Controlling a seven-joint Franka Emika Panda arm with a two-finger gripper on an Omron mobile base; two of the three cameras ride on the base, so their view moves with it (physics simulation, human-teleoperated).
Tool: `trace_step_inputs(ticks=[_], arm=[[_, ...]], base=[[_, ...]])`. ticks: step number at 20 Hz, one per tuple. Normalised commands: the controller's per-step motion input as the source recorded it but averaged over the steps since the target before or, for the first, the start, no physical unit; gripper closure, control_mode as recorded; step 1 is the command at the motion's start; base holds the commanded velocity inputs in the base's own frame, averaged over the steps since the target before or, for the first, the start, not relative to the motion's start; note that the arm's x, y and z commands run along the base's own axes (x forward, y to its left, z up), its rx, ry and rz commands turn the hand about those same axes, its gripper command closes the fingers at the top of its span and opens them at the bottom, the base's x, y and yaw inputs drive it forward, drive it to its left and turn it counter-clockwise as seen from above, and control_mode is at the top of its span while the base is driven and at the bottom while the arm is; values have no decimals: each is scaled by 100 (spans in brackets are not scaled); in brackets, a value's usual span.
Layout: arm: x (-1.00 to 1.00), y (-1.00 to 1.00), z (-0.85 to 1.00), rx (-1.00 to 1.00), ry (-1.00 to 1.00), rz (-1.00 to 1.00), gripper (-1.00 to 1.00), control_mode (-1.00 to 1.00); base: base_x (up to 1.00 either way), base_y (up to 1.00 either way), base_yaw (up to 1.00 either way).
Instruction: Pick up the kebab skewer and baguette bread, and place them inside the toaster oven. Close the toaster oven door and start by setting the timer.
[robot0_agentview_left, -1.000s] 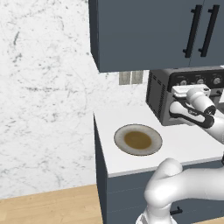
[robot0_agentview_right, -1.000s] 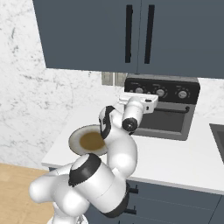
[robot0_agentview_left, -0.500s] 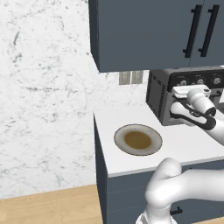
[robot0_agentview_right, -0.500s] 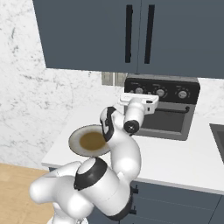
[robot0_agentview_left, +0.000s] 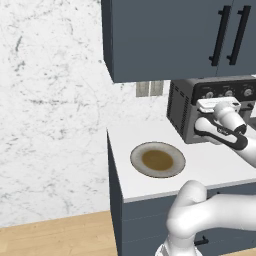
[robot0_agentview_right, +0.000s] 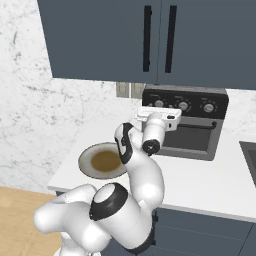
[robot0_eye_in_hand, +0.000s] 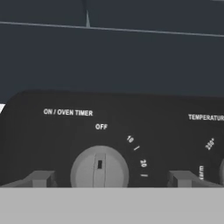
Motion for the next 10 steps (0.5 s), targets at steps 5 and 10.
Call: trace_step_inputs(ticks=[5,10], arm=[[10,1,20,0,0,0,-100,-100],[3,0,27,0,0,0,-100,-100]], base=[[0,0,0],[0,0,0]])
